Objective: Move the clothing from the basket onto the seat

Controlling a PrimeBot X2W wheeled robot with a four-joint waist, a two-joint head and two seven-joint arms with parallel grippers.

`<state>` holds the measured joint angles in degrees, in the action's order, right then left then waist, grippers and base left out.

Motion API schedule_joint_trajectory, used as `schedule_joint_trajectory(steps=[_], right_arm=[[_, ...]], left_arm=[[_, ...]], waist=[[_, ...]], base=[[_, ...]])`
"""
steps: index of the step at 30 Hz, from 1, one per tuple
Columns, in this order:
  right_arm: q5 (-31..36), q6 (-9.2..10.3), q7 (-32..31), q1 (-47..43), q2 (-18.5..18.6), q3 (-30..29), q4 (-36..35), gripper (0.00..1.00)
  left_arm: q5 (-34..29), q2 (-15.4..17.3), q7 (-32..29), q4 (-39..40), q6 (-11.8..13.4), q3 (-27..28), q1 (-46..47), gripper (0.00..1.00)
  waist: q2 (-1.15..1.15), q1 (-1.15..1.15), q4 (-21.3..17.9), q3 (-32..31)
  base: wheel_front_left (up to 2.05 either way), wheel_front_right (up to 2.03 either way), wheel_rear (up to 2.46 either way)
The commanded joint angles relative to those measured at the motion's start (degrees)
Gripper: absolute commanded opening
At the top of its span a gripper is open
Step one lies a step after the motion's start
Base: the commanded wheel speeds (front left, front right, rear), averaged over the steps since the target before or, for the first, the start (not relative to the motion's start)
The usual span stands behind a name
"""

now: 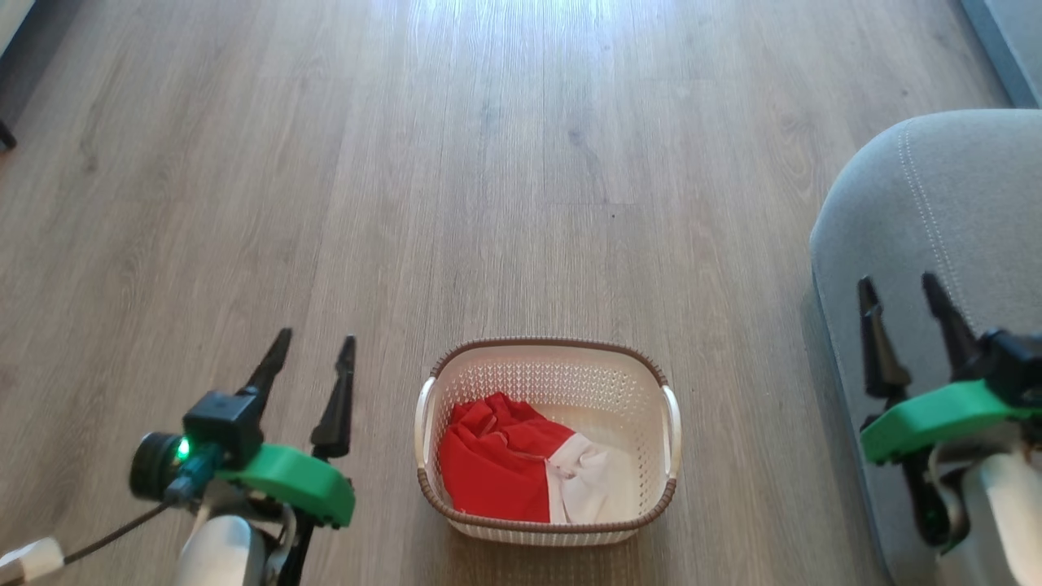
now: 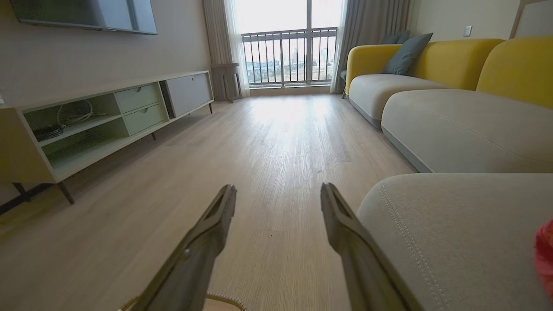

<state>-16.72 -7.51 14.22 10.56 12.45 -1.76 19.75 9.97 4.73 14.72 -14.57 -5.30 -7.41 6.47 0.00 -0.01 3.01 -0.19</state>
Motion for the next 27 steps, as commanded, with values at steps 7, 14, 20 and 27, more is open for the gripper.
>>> schedule_joint_trajectory(steps=[7,14,20,27], right_arm=[[-0.51,0.02,0.74,-2.96,-1.33,3.09,-2.05,1.00],[0.37,0.02,0.76,-6.20,-3.13,2.44,-3.17,1.00],[1.06,0.02,0.77,-7.26,-3.71,2.18,-3.72,1.00],[1.74,0.02,0.77,-7.27,-4.01,2.18,-3.68,1.00]], left_arm=[[-1.83,-0.89,0.28,2.34,0.26,6.07,-1.45,1.00],[-3.25,-1.50,0.28,3.25,0.41,7.94,-4.80,1.00],[-3.82,-1.72,0.28,3.25,0.20,8.09,-5.94,1.00],[-4.19,-1.81,0.28,2.46,-0.20,7.14,-6.14,1.00]], waist=[[0.00,0.01,-0.54,-1.05],[0.00,0.01,-0.74,-1.85],[0.00,0.01,-0.72,-2.00],[0.00,0.01,-0.75,-1.56]], base=[[0.00,0.00,0.00],[0.00,0.00,0.00],[0.00,0.00,0.00],[0.00,0.00,0.00]])
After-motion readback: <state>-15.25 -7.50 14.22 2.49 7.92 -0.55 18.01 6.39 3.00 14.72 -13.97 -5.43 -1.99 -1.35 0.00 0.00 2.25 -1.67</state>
